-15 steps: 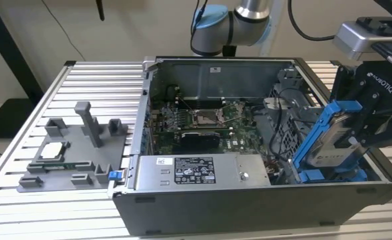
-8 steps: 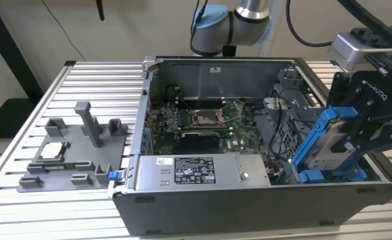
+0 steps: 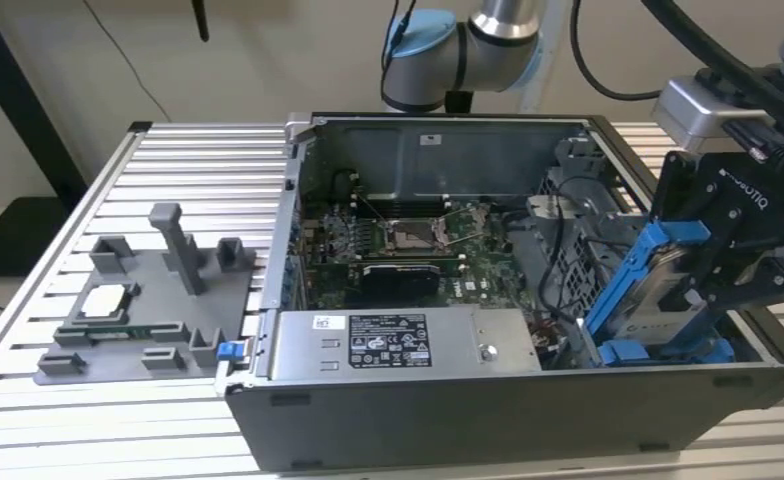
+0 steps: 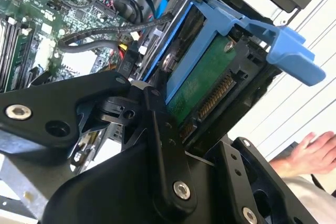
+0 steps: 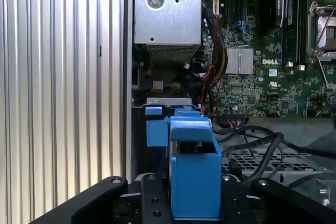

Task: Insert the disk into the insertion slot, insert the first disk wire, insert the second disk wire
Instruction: 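Insert the disk into the insertion slot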

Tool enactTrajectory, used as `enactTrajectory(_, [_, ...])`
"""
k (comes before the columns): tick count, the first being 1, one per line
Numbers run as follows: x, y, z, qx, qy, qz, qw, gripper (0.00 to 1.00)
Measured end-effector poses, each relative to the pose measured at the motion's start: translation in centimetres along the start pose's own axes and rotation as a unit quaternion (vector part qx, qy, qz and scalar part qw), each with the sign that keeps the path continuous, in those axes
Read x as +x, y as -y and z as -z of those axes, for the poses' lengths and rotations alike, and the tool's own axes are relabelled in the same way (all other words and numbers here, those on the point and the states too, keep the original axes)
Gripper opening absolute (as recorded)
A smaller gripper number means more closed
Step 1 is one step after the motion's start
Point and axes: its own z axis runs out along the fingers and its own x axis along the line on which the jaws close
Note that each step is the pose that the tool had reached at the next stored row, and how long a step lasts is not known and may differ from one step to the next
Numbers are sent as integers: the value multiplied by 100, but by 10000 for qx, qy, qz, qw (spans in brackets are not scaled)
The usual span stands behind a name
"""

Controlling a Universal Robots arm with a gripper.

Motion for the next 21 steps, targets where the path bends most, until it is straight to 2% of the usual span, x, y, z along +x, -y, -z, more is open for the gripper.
enactTrajectory(3, [0,0,20,0,1,0,10000,100])
enactTrajectory(9, [-16,-9,182,-1,1,0,10000,100])
enactTrajectory(11, [-60,-9,189,3,2,1,10000,100])
enactTrajectory(13, [-130,-11,187,25,5,1,10000,100])
enactTrajectory(16, [-211,-12,182,44,24,6,10000,100])
enactTrajectory(21, [-227,-10,130,64,25,60,10000,100])
